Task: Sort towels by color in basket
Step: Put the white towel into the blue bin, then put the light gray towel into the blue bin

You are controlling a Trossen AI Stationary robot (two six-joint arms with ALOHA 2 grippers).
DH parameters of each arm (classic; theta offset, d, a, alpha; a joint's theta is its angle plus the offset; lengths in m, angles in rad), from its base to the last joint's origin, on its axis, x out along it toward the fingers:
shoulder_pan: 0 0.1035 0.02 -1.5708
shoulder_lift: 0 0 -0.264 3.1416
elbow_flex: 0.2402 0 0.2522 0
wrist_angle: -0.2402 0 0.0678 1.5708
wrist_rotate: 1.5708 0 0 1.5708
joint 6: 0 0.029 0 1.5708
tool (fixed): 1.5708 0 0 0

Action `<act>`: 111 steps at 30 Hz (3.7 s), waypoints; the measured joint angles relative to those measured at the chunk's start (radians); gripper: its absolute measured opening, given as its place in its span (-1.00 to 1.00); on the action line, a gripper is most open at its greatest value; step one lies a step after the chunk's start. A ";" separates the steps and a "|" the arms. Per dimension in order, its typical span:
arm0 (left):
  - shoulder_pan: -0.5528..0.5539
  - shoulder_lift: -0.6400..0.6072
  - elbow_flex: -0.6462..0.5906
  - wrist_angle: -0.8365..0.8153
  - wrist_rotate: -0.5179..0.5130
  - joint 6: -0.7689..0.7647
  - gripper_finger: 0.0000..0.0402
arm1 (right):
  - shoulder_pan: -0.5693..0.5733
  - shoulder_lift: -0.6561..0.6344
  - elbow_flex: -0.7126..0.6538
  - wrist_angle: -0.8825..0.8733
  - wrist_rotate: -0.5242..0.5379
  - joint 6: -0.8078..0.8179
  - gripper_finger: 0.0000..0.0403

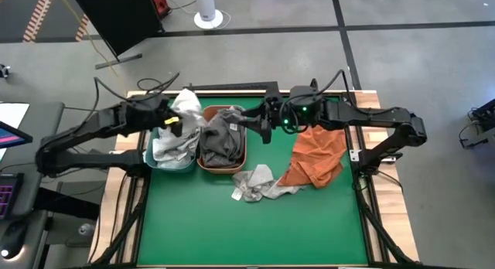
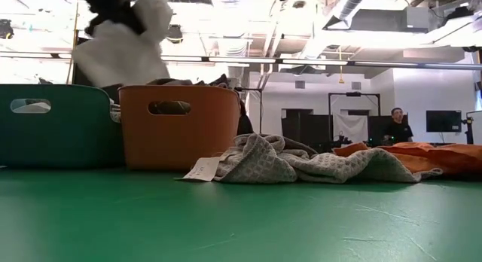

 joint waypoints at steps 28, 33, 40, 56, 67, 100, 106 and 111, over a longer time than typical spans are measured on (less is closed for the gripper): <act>0.139 0.206 -0.206 -0.132 -0.083 -0.031 -0.96 | 0.038 0.000 0.000 -0.004 0.083 0.070 0.16; 0.253 0.326 -0.230 -0.124 -0.062 -0.098 -0.94 | 0.035 0.000 0.000 -0.008 0.079 0.063 0.16; 0.319 0.493 -0.240 -0.092 -0.010 -0.124 -0.91 | 0.027 0.000 0.000 -0.067 0.072 0.009 0.16; 0.305 0.575 -0.238 -0.008 -0.045 0.007 -0.52 | -0.073 0.000 0.000 -0.476 -0.226 -0.108 0.16; 0.306 0.454 -0.225 -0.077 0.050 0.015 0.04 | -0.069 0.000 -0.001 -0.601 -0.220 -0.178 0.16; 0.250 0.116 0.181 -0.208 0.229 0.082 0.14 | 0.209 0.247 -0.031 -0.578 0.019 0.019 0.16; 0.204 0.027 0.181 -0.203 0.299 0.055 0.14 | 0.223 0.401 -0.028 -0.579 0.020 0.152 0.16; 0.172 -0.016 0.181 -0.242 0.299 0.045 0.14 | 0.230 0.509 -0.027 -0.605 0.024 0.156 0.16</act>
